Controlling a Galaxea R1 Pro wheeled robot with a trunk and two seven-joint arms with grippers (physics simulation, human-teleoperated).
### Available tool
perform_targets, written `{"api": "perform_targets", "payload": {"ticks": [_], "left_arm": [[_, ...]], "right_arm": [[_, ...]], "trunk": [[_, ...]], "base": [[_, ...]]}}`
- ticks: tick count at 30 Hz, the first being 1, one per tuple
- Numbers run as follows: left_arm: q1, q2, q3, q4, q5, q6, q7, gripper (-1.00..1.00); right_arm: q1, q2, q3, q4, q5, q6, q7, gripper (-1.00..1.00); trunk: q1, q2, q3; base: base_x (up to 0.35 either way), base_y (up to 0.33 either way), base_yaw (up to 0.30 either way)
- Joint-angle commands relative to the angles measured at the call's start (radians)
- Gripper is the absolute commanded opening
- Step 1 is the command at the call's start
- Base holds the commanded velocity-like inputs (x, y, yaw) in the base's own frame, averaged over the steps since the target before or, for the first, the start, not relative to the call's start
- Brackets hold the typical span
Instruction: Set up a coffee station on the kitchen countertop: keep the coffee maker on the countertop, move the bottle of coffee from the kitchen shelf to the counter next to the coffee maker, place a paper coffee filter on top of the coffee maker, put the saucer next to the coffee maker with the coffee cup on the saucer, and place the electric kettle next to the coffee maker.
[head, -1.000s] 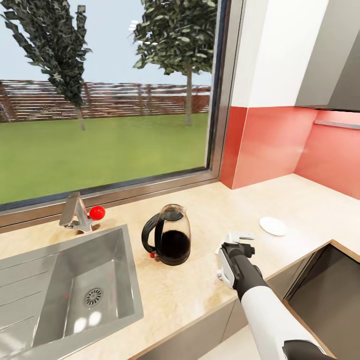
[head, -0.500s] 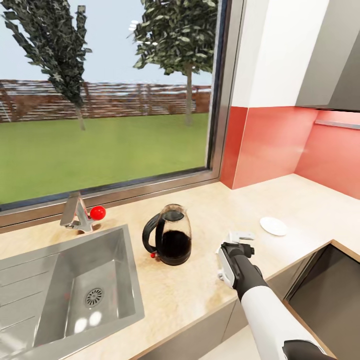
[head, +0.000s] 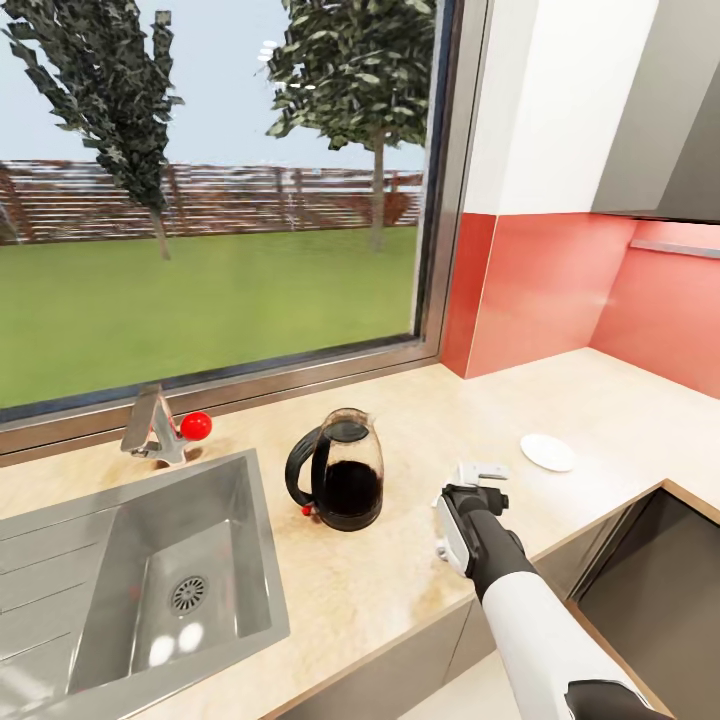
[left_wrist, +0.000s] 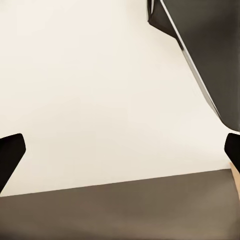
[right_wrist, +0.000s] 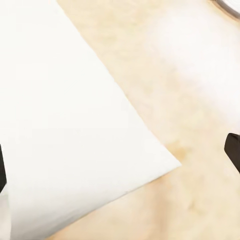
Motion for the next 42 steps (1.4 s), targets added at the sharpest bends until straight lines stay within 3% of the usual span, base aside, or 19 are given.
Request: {"api": "perform_targets", "payload": {"ticks": [1,19,20,42], "left_arm": [[0.000,0.000,0.003,-0.001,-0.005,0.003,0.003,1.00],[0.000,-0.001,0.003,-0.001,-0.004,0.004,0.003,1.00],[0.000,-0.001,0.003,-0.001,-0.004,0.004,0.003,1.00],[0.000,-0.001,0.003,-0.001,-0.004,0.003,0.003,1.00]], "right_arm": [[-0.001,0.001,-0.002,-0.002,0.003,0.007,-0.001,1.00],[-0.001,0.001,-0.002,-0.037,0.003,0.034,0.000,1.00],[-0.001,0.001,-0.002,-0.037,0.003,0.034,0.000,-1.00],[-0.001,0.001,-0.002,-0.037,0.003,0.034,-0.001,-1.00]], "trunk": [[0.001,-0.002,-0.002],[0.001,-0.002,-0.002],[0.001,-0.002,-0.002],[0.001,-0.002,-0.002]], "base": [[0.000,0.000,0.000],[0.000,0.000,0.000],[0.000,0.000,0.000],[0.000,0.000,0.000]]}}
